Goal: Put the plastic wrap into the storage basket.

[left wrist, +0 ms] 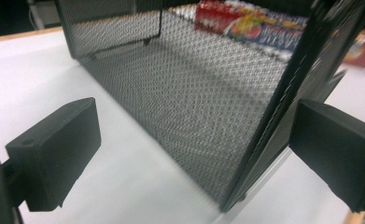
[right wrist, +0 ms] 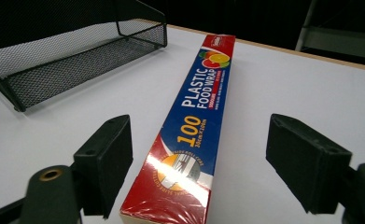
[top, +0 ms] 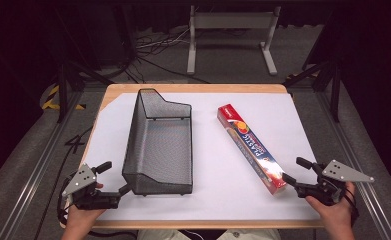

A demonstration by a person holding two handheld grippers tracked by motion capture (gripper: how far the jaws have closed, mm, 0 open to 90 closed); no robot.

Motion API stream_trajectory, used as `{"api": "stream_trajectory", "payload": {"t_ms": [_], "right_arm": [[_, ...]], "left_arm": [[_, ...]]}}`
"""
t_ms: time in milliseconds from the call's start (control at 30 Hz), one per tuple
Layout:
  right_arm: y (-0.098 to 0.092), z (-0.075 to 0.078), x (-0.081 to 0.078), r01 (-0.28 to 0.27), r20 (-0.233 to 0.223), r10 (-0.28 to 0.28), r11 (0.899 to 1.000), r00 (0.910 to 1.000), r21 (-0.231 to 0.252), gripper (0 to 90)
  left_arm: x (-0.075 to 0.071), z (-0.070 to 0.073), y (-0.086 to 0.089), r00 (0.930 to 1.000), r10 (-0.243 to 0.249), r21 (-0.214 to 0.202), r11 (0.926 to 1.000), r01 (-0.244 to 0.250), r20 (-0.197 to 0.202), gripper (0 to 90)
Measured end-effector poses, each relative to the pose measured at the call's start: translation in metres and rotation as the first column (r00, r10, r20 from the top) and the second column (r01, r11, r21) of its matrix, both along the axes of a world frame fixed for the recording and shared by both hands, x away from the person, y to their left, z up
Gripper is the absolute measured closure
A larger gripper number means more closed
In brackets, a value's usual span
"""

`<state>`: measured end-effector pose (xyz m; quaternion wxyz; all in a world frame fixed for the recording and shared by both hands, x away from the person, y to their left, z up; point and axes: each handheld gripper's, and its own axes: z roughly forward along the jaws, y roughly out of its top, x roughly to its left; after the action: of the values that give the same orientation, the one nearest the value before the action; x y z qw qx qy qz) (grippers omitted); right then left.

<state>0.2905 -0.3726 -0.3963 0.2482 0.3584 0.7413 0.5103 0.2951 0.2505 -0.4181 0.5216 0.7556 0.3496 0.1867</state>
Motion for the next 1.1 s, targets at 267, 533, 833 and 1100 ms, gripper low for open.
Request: {"api": "stream_trajectory", "payload": {"t_ms": [267, 533, 833, 1100], "right_arm": [[-0.002, 0.013, 0.011, 0.006, -0.064, -0.006, 1.000, 0.9979, 0.003, 22.1], [0.007, 0.028, 0.028, -0.003, -0.072, 0.003, 1.000, 0.9974, 0.005, 22.2], [0.029, 0.042, 0.049, -0.048, -0.140, 0.041, 0.998, 0.9893, -0.043, 18.8], [0.050, 0.048, 0.071, -0.036, -0.167, 0.022, 0.996, 0.9857, -0.078, 18.8]], "left_arm": [[-0.006, 0.002, -0.003, 0.9998, -0.012, -0.037, 0.9993, 0.012, -0.017, 2.7], [-0.008, -0.001, -0.004, 0.9992, -0.032, -0.038, 0.9988, 0.031, -0.022, 2.7], [-0.009, -0.002, -0.004, 0.9992, -0.034, -0.033, 0.9989, 0.034, -0.022, 2.6], [-0.009, -0.001, -0.005, 0.9991, -0.037, -0.027, 0.9990, 0.037, -0.019, 2.5]]}}
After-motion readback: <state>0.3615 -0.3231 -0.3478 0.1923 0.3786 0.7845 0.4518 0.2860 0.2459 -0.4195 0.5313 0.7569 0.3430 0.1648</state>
